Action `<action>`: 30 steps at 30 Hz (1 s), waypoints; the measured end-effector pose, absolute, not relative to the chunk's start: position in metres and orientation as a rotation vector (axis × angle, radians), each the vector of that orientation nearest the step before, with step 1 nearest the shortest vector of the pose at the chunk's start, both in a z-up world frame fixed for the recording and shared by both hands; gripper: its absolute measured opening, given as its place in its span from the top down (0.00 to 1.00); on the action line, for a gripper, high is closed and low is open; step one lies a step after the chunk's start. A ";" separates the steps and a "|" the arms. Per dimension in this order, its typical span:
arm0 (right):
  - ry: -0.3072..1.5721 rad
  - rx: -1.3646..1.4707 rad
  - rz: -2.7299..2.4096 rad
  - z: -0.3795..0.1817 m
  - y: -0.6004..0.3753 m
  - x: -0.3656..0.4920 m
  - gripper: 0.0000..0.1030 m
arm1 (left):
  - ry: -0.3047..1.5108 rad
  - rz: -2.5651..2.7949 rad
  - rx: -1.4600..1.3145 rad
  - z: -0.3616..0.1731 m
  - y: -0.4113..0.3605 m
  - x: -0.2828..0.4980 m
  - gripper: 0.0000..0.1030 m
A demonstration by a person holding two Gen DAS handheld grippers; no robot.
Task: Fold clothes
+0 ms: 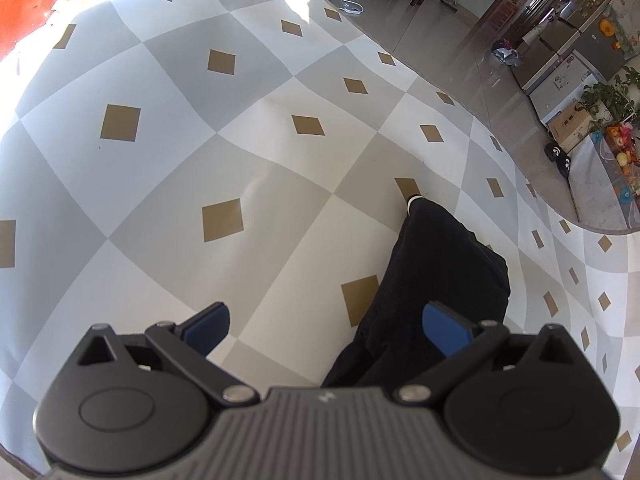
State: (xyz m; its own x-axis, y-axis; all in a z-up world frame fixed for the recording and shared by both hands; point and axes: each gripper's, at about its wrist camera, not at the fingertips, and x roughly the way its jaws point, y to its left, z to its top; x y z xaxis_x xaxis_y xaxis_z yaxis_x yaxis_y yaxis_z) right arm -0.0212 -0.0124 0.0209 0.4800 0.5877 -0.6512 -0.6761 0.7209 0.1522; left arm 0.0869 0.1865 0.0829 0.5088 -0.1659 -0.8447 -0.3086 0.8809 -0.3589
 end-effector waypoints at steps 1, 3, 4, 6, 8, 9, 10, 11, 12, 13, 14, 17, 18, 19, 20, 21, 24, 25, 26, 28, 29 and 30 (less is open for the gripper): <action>0.740 -0.136 0.761 0.019 -0.009 -0.017 0.64 | 1.047 0.089 -0.513 0.082 0.187 0.087 0.00; 0.746 -0.142 0.741 0.017 -0.005 -0.010 0.64 | 1.049 0.087 -0.522 0.082 0.189 0.087 0.00; 0.746 -0.146 0.730 0.015 -0.002 -0.007 0.64 | 1.050 0.086 -0.525 0.081 0.190 0.088 0.00; 0.749 -0.157 0.713 0.011 0.003 -0.002 0.63 | 1.052 0.084 -0.528 0.080 0.191 0.088 0.00; 0.764 -0.177 0.699 0.004 0.008 0.003 0.63 | 1.057 0.080 -0.534 0.079 0.192 0.089 0.00; 0.778 -0.189 0.688 0.000 0.011 0.005 0.63 | 1.059 0.077 -0.538 0.078 0.192 0.090 0.00; 0.792 -0.202 0.678 -0.004 0.014 0.007 0.63 | 1.061 0.073 -0.540 0.078 0.192 0.090 0.00; 0.808 -0.216 0.653 -0.009 0.015 0.009 0.63 | 1.063 0.070 -0.542 0.077 0.192 0.091 0.00; 0.817 -0.220 0.638 -0.013 0.016 0.009 0.63 | 1.064 0.067 -0.543 0.077 0.192 0.092 0.00; 0.824 -0.224 0.625 -0.017 0.016 0.009 0.64 | 1.066 0.065 -0.543 0.077 0.192 0.092 0.00; 0.813 -0.225 0.620 -0.018 0.015 0.007 0.64 | 1.067 0.063 -0.545 0.076 0.192 0.092 0.00; 0.788 -0.235 0.612 -0.019 0.016 0.003 0.65 | 1.069 0.053 -0.553 0.076 0.192 0.093 0.00; 0.788 -0.233 0.610 -0.019 0.016 0.004 0.71 | 1.070 0.051 -0.552 0.076 0.192 0.093 0.00; 0.788 -0.230 0.607 -0.019 0.016 0.004 0.78 | 1.070 0.050 -0.552 0.076 0.192 0.093 0.00; 0.789 -0.227 0.603 -0.019 0.016 0.005 0.82 | 1.071 0.048 -0.552 0.076 0.193 0.094 0.00; 0.789 -0.232 0.600 -0.018 0.017 0.005 0.89 | 1.071 0.047 -0.554 0.075 0.193 0.094 0.00; 0.790 -0.247 0.602 -0.017 0.020 0.005 0.96 | 1.073 0.045 -0.560 0.075 0.194 0.093 0.00; 0.792 -0.251 0.604 -0.017 0.021 0.004 0.97 | 1.073 0.044 -0.560 0.076 0.194 0.093 0.00; 0.798 -0.233 0.619 -0.016 0.021 0.006 0.97 | 1.071 0.045 -0.559 0.076 0.194 0.093 0.00; 0.814 -0.191 0.652 -0.015 0.021 0.009 0.96 | 1.069 0.048 -0.549 0.076 0.193 0.093 0.00; 0.813 -0.196 0.672 -0.014 0.022 0.009 0.95 | 1.069 0.049 -0.543 0.076 0.192 0.094 0.00; 0.809 -0.227 0.683 -0.016 0.026 0.009 0.94 | 1.072 0.049 -0.534 0.075 0.190 0.094 0.00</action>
